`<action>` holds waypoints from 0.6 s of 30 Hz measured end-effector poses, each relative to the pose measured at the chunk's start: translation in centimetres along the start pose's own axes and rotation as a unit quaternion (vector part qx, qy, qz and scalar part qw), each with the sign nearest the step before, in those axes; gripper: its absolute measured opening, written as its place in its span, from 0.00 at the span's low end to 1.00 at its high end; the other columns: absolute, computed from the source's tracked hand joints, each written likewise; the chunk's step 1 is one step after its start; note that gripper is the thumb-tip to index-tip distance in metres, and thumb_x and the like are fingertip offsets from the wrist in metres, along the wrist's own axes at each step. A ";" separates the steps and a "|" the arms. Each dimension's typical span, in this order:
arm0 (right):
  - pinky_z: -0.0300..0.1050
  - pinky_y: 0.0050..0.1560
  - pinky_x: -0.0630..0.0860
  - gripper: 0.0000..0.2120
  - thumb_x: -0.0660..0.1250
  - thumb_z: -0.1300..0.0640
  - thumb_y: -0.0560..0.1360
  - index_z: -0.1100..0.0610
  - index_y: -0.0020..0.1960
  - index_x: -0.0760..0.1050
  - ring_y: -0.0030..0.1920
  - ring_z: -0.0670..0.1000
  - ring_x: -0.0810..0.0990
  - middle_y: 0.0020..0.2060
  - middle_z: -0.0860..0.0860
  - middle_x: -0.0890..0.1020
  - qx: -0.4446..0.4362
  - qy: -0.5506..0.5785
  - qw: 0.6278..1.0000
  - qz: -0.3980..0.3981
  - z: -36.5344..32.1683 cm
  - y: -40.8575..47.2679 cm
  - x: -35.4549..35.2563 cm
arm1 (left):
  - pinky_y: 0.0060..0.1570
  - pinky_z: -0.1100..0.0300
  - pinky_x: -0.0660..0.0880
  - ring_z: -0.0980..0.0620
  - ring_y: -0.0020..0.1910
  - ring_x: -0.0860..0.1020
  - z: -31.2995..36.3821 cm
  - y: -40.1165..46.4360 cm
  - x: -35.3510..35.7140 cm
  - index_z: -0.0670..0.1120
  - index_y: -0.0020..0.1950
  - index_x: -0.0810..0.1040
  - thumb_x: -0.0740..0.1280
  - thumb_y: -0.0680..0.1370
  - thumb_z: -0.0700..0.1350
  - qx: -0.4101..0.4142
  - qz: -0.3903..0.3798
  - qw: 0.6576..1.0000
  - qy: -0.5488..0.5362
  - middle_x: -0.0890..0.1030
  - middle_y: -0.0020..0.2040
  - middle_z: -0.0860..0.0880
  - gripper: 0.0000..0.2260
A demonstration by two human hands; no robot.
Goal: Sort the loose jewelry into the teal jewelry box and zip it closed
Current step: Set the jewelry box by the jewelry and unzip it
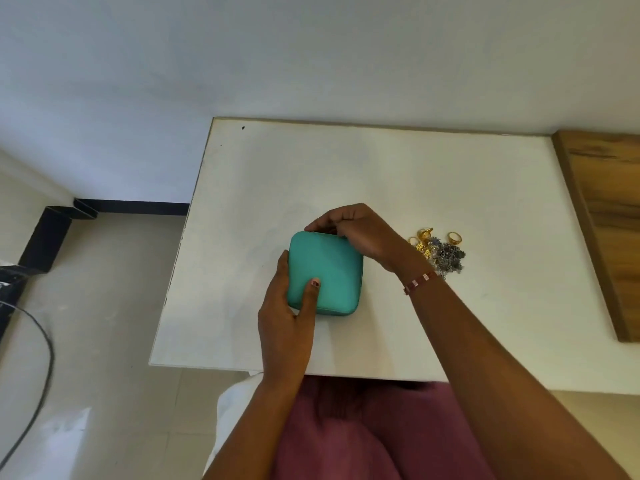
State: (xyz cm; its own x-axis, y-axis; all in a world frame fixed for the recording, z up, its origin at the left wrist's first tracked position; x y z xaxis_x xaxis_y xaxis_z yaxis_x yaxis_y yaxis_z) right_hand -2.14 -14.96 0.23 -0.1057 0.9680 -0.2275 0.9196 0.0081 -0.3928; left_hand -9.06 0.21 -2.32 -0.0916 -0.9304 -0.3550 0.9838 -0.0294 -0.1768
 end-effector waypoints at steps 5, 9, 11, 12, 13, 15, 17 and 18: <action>0.26 0.43 0.72 0.19 0.52 0.75 0.72 0.66 0.54 0.78 0.48 0.48 0.77 0.53 0.60 0.81 0.015 -0.117 0.993 -0.028 0.6 0.1 -1.7 | 0.64 0.59 0.69 0.60 0.64 0.68 -0.1 -0.1 0.1 0.53 0.72 0.61 0.62 0.74 0.54 0.008 0.002 1.000 0.003 0.67 0.65 0.61 0.27; 0.31 0.39 0.74 0.16 0.56 0.72 0.75 0.63 0.57 0.77 0.46 0.51 0.76 0.52 0.59 0.80 0.026 -0.170 0.984 -0.051 1.7 -0.4 -3.1 | 0.65 0.58 0.69 0.60 0.64 0.68 -0.2 -0.1 0.2 0.53 0.72 0.60 0.62 0.74 0.55 0.011 0.006 1.000 0.013 0.68 0.67 0.57 0.27; 0.29 0.34 0.74 0.15 0.57 0.71 0.75 0.63 0.57 0.77 0.40 0.50 0.76 0.51 0.60 0.81 0.025 -0.185 0.981 -0.049 1.9 -0.4 -3.4 | 0.65 0.59 0.68 0.59 0.65 0.68 -0.2 -0.1 0.2 0.52 0.72 0.60 0.61 0.74 0.55 0.012 0.005 1.000 0.013 0.68 0.69 0.55 0.28; 0.29 0.33 0.73 0.15 0.57 0.70 0.76 0.63 0.57 0.77 0.37 0.49 0.76 0.50 0.60 0.81 0.025 -0.186 0.981 -0.048 1.9 -0.4 -3.5 | 0.64 0.60 0.68 0.60 0.64 0.67 -0.2 -0.1 0.2 0.52 0.72 0.60 0.61 0.74 0.55 0.012 0.003 1.000 0.013 0.68 0.69 0.54 0.27; 0.28 0.32 0.74 0.14 0.57 0.70 0.76 0.63 0.57 0.77 0.36 0.47 0.75 0.50 0.60 0.81 0.025 -0.185 0.981 -0.049 2.0 -0.5 -3.6 | 0.64 0.61 0.68 0.60 0.64 0.67 -0.1 -0.1 0.3 0.52 0.73 0.60 0.61 0.75 0.54 0.011 0.002 1.000 0.015 0.68 0.69 0.54 0.27; 0.29 0.32 0.74 0.14 0.57 0.70 0.76 0.63 0.57 0.76 0.36 0.46 0.75 0.50 0.60 0.80 0.031 -0.178 0.982 -0.053 2.1 -0.6 -3.6 | 0.63 0.61 0.68 0.60 0.64 0.67 -0.1 -0.1 0.3 0.52 0.72 0.60 0.62 0.75 0.53 0.012 0.001 1.000 0.022 0.69 0.69 0.54 0.26; 0.30 0.36 0.76 0.14 0.57 0.70 0.76 0.64 0.57 0.76 0.39 0.49 0.77 0.50 0.61 0.80 0.039 -0.164 0.984 -0.056 2.1 -0.9 -3.7 | 0.64 0.60 0.69 0.58 0.65 0.68 -0.2 -0.1 0.2 0.52 0.72 0.60 0.62 0.76 0.52 0.014 0.000 1.000 0.026 0.69 0.69 0.53 0.26; 0.31 0.37 0.77 0.14 0.57 0.71 0.75 0.64 0.56 0.76 0.41 0.51 0.78 0.51 0.62 0.80 0.041 -0.158 0.985 -0.056 2.1 -1.0 -3.7 | 0.64 0.59 0.70 0.56 0.66 0.69 -0.2 -0.1 0.2 0.52 0.72 0.60 0.62 0.76 0.52 0.017 0.000 0.999 0.028 0.69 0.69 0.53 0.26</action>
State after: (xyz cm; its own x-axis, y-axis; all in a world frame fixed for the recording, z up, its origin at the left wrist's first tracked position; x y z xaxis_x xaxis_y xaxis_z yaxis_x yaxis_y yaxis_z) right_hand -3.48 -19.07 -0.34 -0.3290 0.8358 -0.4394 0.8629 0.0771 -0.4994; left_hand -9.23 0.05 -2.56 -0.0994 -0.9088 -0.4053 0.9882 -0.0426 -0.1469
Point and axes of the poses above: each hand's wrist, its own y-axis towards the middle knuckle, its own x-axis out of the palm, z = x × y, the point moved 2 cm from there along y, towards the middle knuckle
